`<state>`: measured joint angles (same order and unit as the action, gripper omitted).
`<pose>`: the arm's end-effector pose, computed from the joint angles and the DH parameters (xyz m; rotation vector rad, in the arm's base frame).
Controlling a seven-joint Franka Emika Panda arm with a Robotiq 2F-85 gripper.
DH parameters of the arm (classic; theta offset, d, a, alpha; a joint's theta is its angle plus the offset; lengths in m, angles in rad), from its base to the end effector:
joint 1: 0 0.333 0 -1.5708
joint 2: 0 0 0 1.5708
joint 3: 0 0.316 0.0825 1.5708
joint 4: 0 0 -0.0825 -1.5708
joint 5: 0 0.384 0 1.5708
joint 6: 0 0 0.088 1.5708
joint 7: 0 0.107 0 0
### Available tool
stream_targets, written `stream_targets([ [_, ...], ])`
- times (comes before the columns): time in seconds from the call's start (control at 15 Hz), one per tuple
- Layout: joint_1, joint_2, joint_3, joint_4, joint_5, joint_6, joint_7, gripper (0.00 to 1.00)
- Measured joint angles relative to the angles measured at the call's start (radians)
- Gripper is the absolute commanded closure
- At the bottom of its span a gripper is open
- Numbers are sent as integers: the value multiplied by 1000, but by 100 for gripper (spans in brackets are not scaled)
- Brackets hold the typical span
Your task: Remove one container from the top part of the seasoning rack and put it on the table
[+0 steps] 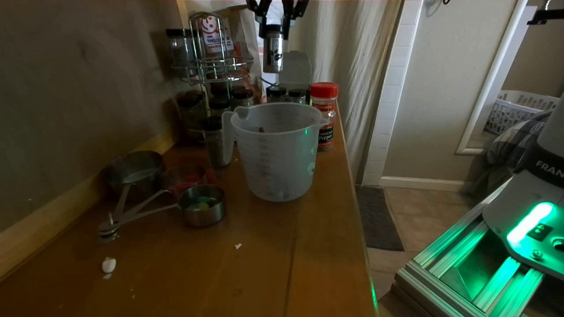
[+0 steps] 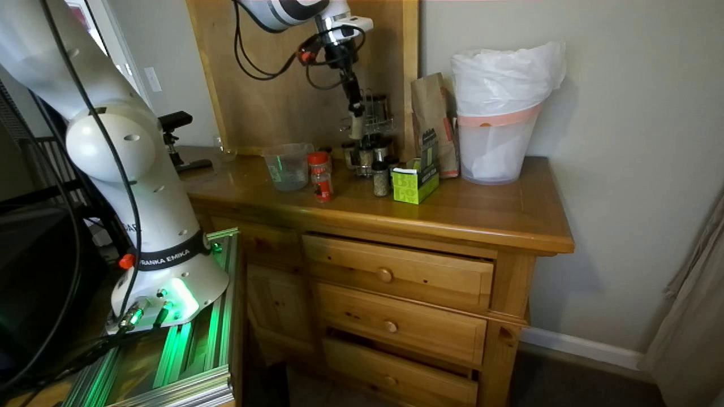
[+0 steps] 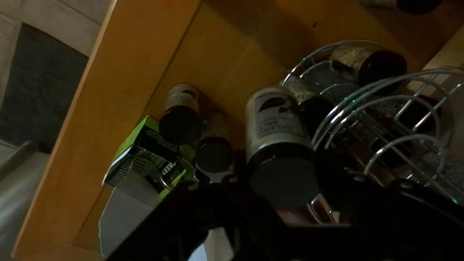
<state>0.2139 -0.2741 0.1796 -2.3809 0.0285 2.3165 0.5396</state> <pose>0.4376 0.1848 0.4459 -3.0473 0.2518 -0.2999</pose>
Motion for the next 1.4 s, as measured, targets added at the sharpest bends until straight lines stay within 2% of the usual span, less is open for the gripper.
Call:
stream_targets([
  [0.2,55,0,-97,-8,51,-1,-228,76],
  [0.4,32,2,-96,-37,57,-6,-376,76],
  [0.47,25,3,-87,-46,54,-7,-393,51],
  [0.6,12,3,-68,-52,47,-7,-395,51],
  [0.67,10,3,-62,-52,47,-7,-395,76],
  [1.0,-1,22,-51,-56,45,30,-398,76],
  [1.2,-14,58,-40,-81,13,125,-403,76],
  [1.33,-30,81,-27,-102,-50,192,-387,76],
  [1.4,-37,93,-23,-110,-73,216,-380,51],
])
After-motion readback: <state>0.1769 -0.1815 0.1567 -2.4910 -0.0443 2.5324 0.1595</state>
